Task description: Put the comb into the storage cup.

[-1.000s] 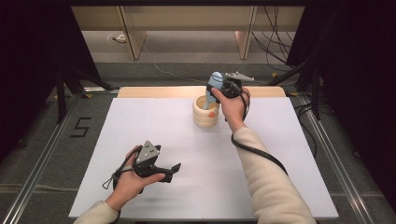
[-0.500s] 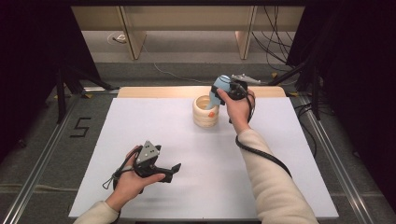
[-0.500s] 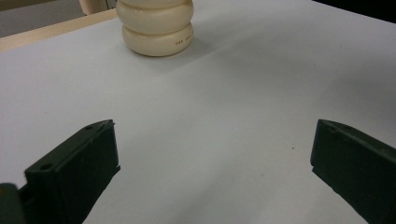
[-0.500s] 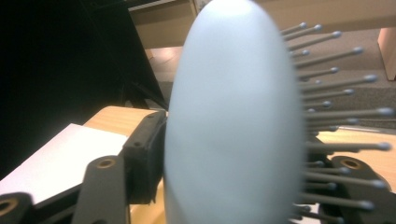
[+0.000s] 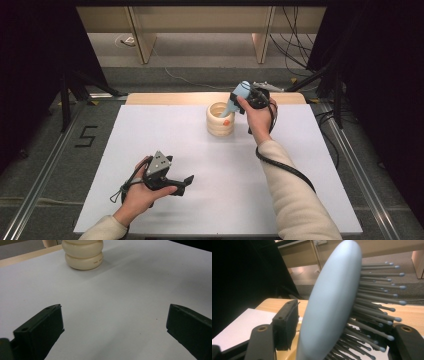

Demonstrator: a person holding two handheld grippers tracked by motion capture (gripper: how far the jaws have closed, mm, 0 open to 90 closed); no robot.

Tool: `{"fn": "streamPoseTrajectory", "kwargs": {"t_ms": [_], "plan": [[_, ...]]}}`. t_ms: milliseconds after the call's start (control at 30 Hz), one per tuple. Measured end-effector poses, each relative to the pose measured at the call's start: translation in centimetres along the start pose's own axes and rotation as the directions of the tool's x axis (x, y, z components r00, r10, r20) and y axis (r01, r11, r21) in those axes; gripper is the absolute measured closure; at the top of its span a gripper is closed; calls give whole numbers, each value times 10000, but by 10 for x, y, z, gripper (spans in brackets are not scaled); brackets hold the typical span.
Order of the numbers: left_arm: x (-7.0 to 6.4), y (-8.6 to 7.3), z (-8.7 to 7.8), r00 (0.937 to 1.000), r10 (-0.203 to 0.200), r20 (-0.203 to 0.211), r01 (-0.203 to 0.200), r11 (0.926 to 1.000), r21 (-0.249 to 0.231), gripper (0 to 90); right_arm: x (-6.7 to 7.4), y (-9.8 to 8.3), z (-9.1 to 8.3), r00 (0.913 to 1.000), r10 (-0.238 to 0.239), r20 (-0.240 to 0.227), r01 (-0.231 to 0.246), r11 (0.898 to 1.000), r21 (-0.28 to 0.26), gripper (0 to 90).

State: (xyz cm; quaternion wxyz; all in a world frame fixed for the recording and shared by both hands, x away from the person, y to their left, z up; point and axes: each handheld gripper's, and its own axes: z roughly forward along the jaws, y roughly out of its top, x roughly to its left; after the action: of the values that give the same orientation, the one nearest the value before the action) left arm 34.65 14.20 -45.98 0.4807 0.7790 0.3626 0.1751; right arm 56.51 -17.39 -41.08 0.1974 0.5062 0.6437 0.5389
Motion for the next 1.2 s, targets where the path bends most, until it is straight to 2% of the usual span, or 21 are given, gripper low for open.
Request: {"fn": "streamPoseTrajectory", "kwargs": {"t_ms": [267,467,767,867,1200], "plan": [[0,0,0,10000,2,2,-2,10000,4,4,-1,-3,-2,10000,-50,-69,49,10000,-76,329],[0,0,0,10000,-1,-2,1,10000,5,4,-3,-6,-3,9999,-88,-98,87,9999,-61,259],[0,-1,1,10000,-21,-1,21,10000,23,4,-1,-7,-6,9988,-464,-155,466,9988,150,162],[0,-1,1,10000,-11,-4,11,10000,28,4,0,-8,-7,9977,-662,-118,665,9974,265,158],[0,-1,1,10000,-15,-17,15,10000,35,4,0,-7,-15,9966,-821,-73,823,9962,293,152]]}}
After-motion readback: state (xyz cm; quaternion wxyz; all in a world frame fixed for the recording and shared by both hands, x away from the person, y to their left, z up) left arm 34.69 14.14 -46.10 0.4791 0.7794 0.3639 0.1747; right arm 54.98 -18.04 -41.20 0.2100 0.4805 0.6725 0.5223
